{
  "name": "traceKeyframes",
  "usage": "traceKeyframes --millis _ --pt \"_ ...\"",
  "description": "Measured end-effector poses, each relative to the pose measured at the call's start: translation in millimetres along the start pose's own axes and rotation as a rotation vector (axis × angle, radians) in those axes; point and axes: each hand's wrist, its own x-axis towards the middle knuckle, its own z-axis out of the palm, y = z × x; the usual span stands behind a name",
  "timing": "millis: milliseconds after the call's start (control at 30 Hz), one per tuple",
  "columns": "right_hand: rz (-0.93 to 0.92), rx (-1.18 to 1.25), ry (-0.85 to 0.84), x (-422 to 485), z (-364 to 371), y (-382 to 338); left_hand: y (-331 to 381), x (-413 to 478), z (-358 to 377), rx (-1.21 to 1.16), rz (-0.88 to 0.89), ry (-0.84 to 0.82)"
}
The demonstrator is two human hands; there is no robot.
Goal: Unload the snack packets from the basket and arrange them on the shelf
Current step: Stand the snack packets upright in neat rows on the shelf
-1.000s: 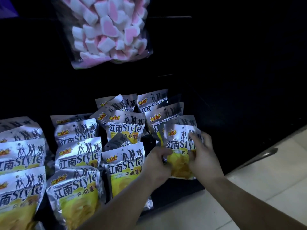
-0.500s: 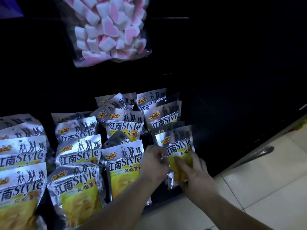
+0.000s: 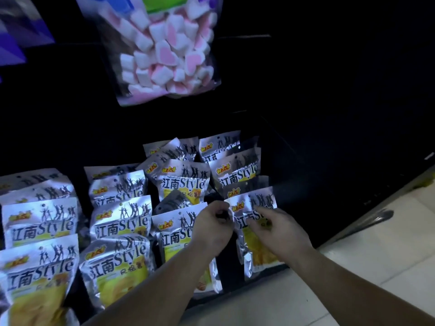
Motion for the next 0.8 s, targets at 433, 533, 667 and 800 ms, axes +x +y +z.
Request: traceKeyframes --millis 433,533,667,800 --pt "0.049 0.127 -0.173 -14.1 -22.2 -85.1 25.3 -34.0 -83.4 -0.062 -0.183 -0.085" --pt "0.044 0.214 -0.165 -25.2 -3.7 -94.1 16.1 -48.6 -88.2 -0.085 -0.16 -0.072" --pt "0.004 0.144 -0.308 -30.5 29.8 -98.2 -17.9 -73.1 -96.9 0.223 -0.186 0.034" --pt "0.018 0.136 -0.364 -24.9 51.6 -104.9 -44.0 -86.2 -106.0 0.378 -0.196 0.07"
